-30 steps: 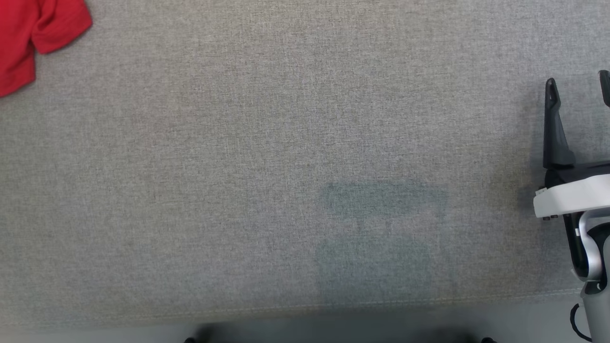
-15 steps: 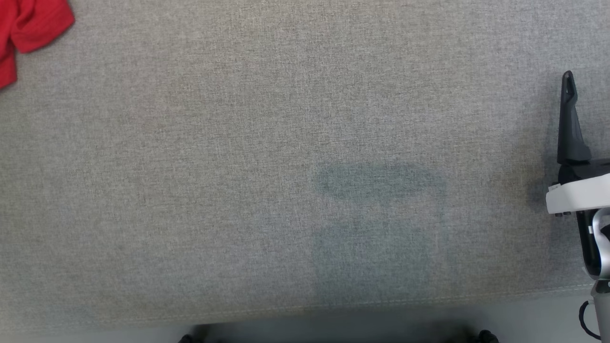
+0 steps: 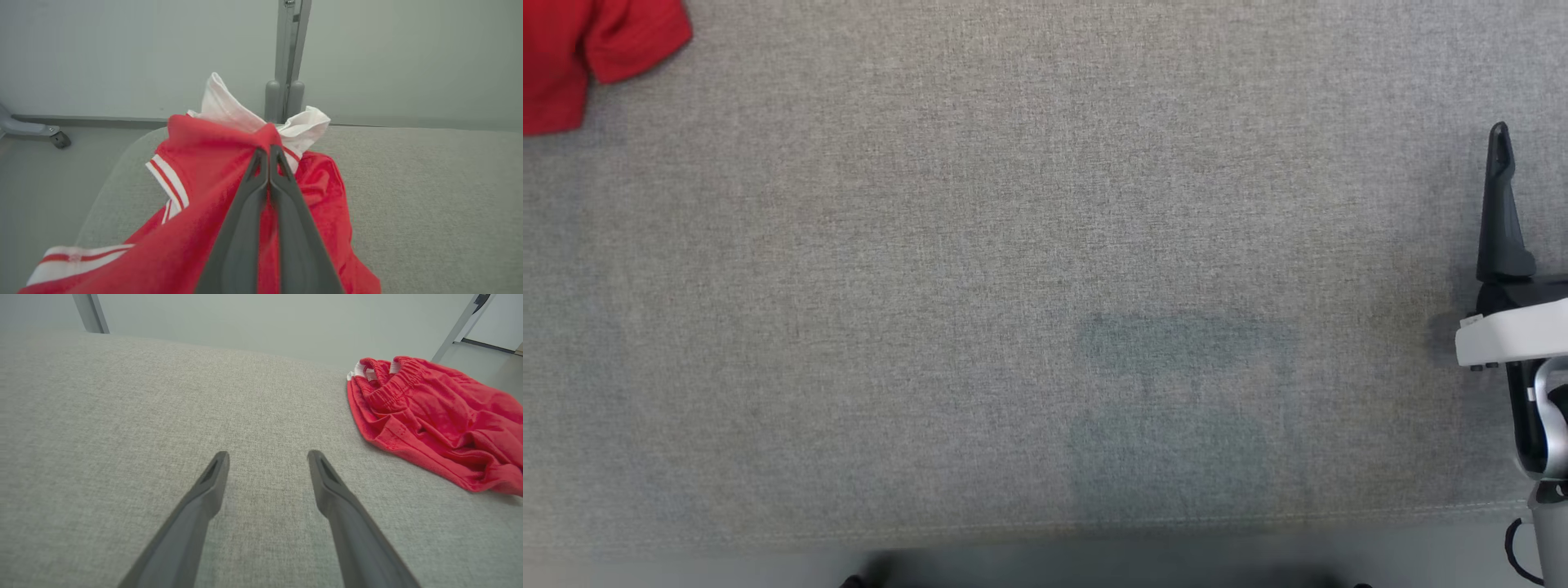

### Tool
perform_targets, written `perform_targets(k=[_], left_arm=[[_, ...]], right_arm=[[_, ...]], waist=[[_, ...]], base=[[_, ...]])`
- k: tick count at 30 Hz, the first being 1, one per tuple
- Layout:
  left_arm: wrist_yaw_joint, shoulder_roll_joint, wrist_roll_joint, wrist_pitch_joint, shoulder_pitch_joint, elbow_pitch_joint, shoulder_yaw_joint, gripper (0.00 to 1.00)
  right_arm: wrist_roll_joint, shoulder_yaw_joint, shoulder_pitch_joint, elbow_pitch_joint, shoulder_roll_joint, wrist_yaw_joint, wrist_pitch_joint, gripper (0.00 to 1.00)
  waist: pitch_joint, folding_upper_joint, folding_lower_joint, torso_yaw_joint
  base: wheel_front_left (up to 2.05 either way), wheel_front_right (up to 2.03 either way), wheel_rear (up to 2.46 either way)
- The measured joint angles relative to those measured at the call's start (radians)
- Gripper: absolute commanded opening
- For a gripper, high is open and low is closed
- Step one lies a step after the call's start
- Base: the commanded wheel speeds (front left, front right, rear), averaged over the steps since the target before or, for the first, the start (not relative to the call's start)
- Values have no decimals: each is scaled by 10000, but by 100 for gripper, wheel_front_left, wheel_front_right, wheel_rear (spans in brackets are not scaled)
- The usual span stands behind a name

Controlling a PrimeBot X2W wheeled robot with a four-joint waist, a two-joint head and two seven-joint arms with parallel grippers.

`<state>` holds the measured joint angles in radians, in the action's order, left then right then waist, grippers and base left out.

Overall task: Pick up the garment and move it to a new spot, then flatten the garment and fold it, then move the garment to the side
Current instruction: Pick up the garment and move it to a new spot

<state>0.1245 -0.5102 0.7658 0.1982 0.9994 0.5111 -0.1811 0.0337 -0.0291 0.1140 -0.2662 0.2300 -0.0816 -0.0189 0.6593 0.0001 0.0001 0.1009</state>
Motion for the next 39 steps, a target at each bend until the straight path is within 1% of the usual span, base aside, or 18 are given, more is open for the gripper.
perform_targets(k=[4,6,9,11,12,13,16,17,19,21,24,26,29,32,35,39], left_arm=[[0,104,-353,-328,407,-1824,-1659,0],[0,282,-347,-410,422,-2650,-2447,0],[0,556,-293,-405,387,-3902,-3927,0],[2,648,-297,-407,221,-4591,-4819,0],[2,652,-301,-410,57,-4840,-5156,0],[2,621,-366,-491,-349,-5242,-5670,0],[2,642,-318,-612,-1005,-5820,-6107,0],[0,704,-255,-685,-1244,-5960,-6201,0],[0,888,-140,-765,-1792,-6203,-6510,0],[0,1179,-109,-857,-2474,-6299,-6857,0],[0,1791,451,-1014,-3621,-6328,-7371,0],[0,2042,447,-1080,-4210,-6266,-7774,0],[0,2349,451,-1127,-4723,-6146,-8314,0],[0,2830,640,-1285,-5168,-5992,-8681,0],[-4,3009,780,-1323,-5526,-5806,-8798,0],[-54,3039,894,-1425,-6049,-5524,-8949,0]], right_arm=[[125,84,7,198,-167,-6,-155,100],[184,192,16,339,-311,-6,-251,100],[278,286,47,568,-543,-10,-407,100],[311,322,63,769,-686,-13,-541,100],[341,345,63,882,-765,-90,-606,100],[385,389,61,1104,-917,-100,-704,100],[487,441,55,1375,-1141,-105,-884,100],[508,441,45,1465,-1208,-163,-943,100],[640,441,-5,1643,-1325,-173,-1053,100],[663,453,-79,1860,-1367,-173,-1127,100],[713,514,-293,2144,-1371,-173,-1141,100],[731,583,-424,2291,-1375,-173,-1162,100],[731,606,-522,2468,-1369,-173,-1212,100],[729,709,-679,2623,-1365,-169,-1210,100],[729,861,-779,2652,-1371,-155,-1198,100],[727,966,-920,2717,-1369,-119,-1110,100]], waist=[[-215,0,-1,103],[-355,0,0,142],[-604,0,-1,178],[-795,0,-1,185],[-897,0,-1,185],[-1115,0,-1,173],[-1466,0,-1,125],[-1588,0,-1,100],[-1829,0,-1,44],[-2078,0,-1,-24],[-2456,0,-1,-137],[-2712,0,-1,-220],[-3099,0,-1,-347],[-3492,0,-1,-470],[-3864,0,-1,-603],[-4283,0,-1,-819]], base=[[0,0,0],[0,0,0],[0,0,0],[0,0,0],[0,0,0],[0,0,0],[0,0,0],[0,0,0],[0,0,0],[0,0,0],[0,0,0],[0,0,0],[0,0,0],[0,0,0],[0,0,0],[0,0,0]])
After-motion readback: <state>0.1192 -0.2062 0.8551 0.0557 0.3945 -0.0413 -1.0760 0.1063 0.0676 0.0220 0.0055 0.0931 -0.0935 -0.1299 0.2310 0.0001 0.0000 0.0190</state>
